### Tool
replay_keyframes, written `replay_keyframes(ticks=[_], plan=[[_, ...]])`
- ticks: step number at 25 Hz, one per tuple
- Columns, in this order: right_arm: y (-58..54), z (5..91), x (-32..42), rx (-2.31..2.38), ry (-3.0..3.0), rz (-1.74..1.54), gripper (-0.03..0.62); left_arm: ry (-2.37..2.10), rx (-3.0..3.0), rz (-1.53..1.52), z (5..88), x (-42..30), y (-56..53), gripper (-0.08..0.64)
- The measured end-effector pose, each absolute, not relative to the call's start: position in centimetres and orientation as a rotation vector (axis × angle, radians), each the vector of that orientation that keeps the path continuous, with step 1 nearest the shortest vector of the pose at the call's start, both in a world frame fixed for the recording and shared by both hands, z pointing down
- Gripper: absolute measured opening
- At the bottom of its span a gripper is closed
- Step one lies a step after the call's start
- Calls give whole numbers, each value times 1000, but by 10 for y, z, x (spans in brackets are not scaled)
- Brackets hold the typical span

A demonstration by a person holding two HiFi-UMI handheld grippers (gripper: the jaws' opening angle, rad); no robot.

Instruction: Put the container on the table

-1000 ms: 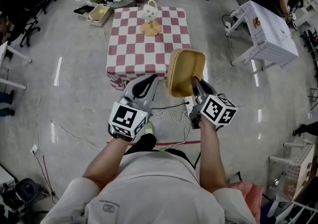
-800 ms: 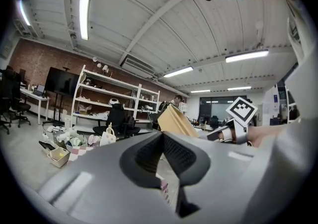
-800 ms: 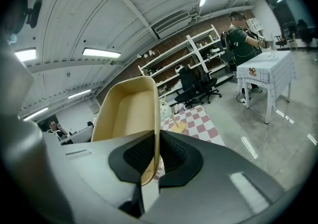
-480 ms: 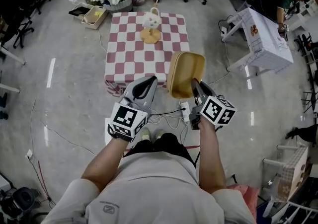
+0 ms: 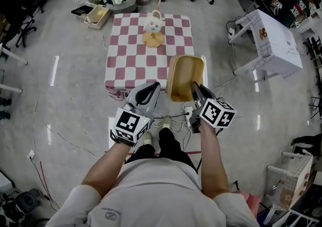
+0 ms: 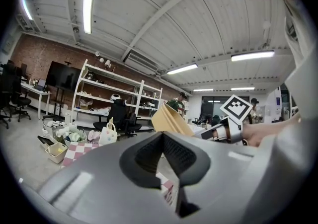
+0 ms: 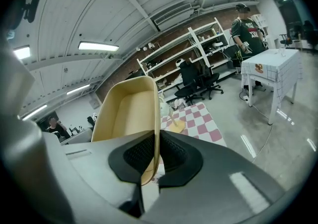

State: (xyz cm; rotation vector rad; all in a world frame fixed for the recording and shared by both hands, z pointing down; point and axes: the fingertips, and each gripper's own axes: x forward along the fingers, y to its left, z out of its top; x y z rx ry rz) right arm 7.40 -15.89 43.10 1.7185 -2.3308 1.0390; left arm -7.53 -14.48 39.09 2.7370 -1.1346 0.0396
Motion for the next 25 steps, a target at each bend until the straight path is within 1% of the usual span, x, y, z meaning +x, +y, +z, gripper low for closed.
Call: replay_keyframes(ticks=[12,25], plan=[[-227,495,118,1594,-2289,1146,26,-1148,2661,149,444,-14,-207,6],[-275,583,150,1515,-2200,1249,26,-1182,2575,254,516,21,-252,6]])
